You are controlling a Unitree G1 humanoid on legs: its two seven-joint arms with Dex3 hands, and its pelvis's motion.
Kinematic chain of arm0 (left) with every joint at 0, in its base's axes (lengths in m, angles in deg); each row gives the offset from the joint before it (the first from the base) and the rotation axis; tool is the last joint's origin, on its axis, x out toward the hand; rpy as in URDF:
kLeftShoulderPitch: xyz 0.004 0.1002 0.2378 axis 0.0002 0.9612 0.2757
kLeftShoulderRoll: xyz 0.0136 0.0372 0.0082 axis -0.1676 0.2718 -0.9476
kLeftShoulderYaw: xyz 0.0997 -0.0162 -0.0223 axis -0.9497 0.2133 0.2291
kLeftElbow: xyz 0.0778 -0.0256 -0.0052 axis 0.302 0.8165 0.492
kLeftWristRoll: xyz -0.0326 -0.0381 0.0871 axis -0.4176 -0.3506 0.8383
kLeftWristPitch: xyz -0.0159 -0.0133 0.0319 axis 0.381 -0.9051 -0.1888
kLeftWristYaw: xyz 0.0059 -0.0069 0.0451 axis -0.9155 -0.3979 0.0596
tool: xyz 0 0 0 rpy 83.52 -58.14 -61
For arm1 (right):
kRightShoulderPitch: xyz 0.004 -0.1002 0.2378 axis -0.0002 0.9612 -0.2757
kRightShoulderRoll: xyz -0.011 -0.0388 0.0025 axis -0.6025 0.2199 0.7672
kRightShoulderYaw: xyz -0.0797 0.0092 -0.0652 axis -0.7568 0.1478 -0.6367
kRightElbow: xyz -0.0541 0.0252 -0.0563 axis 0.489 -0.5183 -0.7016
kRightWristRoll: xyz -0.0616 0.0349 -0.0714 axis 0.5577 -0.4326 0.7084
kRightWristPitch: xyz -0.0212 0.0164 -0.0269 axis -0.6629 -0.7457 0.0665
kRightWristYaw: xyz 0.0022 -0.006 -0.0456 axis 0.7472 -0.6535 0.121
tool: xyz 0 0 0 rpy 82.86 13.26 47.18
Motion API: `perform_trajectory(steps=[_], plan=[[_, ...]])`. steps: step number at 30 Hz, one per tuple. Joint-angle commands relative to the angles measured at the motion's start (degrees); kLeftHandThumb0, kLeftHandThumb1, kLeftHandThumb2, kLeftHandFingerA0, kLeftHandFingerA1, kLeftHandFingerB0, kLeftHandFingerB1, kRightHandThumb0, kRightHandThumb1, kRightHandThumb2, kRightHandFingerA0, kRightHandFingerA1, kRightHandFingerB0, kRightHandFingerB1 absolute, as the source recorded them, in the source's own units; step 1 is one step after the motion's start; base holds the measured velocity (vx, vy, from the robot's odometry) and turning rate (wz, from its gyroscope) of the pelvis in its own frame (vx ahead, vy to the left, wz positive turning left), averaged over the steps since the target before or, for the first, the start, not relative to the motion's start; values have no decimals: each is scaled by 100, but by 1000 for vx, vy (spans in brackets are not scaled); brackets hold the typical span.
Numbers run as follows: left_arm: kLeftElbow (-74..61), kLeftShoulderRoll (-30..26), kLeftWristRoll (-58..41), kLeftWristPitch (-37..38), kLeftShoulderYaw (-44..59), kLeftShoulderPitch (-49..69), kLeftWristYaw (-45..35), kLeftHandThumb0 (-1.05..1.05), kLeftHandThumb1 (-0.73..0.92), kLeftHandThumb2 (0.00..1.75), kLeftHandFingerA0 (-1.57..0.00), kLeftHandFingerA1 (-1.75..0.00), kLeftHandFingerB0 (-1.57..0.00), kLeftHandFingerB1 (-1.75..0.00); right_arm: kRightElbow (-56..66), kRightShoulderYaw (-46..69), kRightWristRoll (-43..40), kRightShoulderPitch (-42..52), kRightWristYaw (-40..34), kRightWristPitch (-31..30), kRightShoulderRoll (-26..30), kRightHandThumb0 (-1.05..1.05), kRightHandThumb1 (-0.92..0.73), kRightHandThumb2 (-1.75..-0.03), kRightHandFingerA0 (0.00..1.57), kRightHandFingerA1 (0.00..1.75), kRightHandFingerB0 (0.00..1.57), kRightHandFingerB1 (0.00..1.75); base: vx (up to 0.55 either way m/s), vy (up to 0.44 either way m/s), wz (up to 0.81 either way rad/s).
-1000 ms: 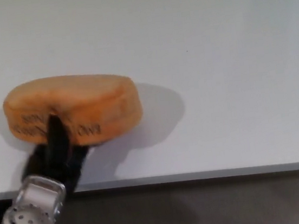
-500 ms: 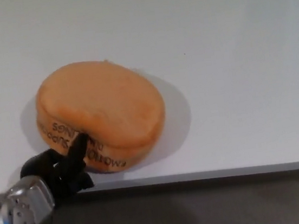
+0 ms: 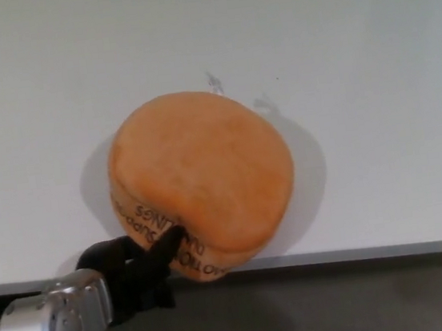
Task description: A soft plate is kept in the center of the table close to the robot and the robot uses its left hand to pick up the plate, turns it upside down and places it back on the table
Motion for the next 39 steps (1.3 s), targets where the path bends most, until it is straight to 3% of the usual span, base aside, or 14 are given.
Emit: perform_trajectory(steps=[1, 17, 18, 19, 20, 21, 22, 23, 24, 25, 26, 31, 36, 39], plan=[[112, 33, 237, -355, -67, -53, -39, -44, 88, 66, -108, -175, -78, -175, 6, 40, 1, -2, -34, -76, 92, -80, -89, -68, 46, 42, 30, 33, 0, 0, 0], [113, 217, 134, -352, 483, -149, -51, -52, 88, 68, -105, -175, -74, -174, 120, 56, -55, -22, -50, -223, 68, -80, -89, -67, 46, 43, 29, 33, 0, 0, 0], [119, 309, 13, -416, 729, -173, 14, -59, 86, 67, -101, -175, -80, -157, 134, 54, -51, -18, -64, -229, 55, -80, -89, -67, 46, 43, 29, 33, 0, 0, 0], [99, 352, -120, -498, 927, -202, -25, -71, 87, 72, -64, -155, -53, -134, 131, 54, -46, -19, -69, -221, 53, -81, -89, -67, 46, 43, 29, 33, 0, 0, 0], [60, 370, -226, -593, 1084, -235, -130, -71, 87, 72, -64, -155, -53, -134, 121, 54, -40, -23, -66, -207, 57, -81, -89, -67, 46, 43, 29, 33, 0, 0, 0], [50, 312, -130, -609, 1024, -289, -178, -78, 91, 67, -46, -113, -47, -83, 102, 57, -50, -43, -59, -217, 63, -81, -89, -67, 46, 43, 29, 33, 0, 0, 0], [20, 280, -94, -645, 998, -310, -214, -82, 91, 67, -40, -80, -30, -51, 113, 57, -56, -41, -57, -226, 63, -81, -89, -67, 46, 43, 29, 33, 0, 0, 0], [-20, 235, -64, -686, 957, -330, -258, -82, 91, 67, -40, -80, -30, -51, 131, 57, -63, -36, -55, -237, 61, -81, -89, -67, 46, 43, 29, 33, 0, 0, 0], [-119, 136, -8, -755, 831, -363, -345, -88, 74, 109, -27, -60, -8, -41, 139, 67, -44, -22, -65, -205, 71, -81, -89, -67, 46, 44, 29, 34, 0, 0, 0], [-186, 26, 23, -778, 729, -389, -453, -94, 78, 118, -7, -35, 0, -15, 133, 69, -39, -27, -75, -215, 71, -82, -89, -67, 47, 44, 30, 34, 0, 0, 0], [-280, -140, 56, -812, 606, -438, -610, -98, 81, 119, 0, -24, 0, -8, 126, 66, -32, -35, -81, -228, 74, -81, -89, -67, 46, 44, 30, 33, 0, 0, 0], [-385, -477, 116, -846, 446, -576, -834, -101, 78, 115, 0, -16, 0, 0, 121, 44, -22, -25, -74, -204, 63, -82, -89, -68, 46, 44, 29, 34, 0, 0, 0], [-436, -731, 67, -1069, 476, -872, -951, -99, 79, 113, 0, -18, 0, 0, 163, 67, -82, 9, -57, -243, 57, -81, -89, -67, 46, 45, 29, 34, 0, 0, 0], [-478, -912, 11, -1308, 468, -1025, -1050, -105, 85, 122, 0, -18, 0, -3, 111, 49, -46, -1, -75, -184, 38, -81, -89, -67, 46, 45, 31, 34, 0, 0, 0]])
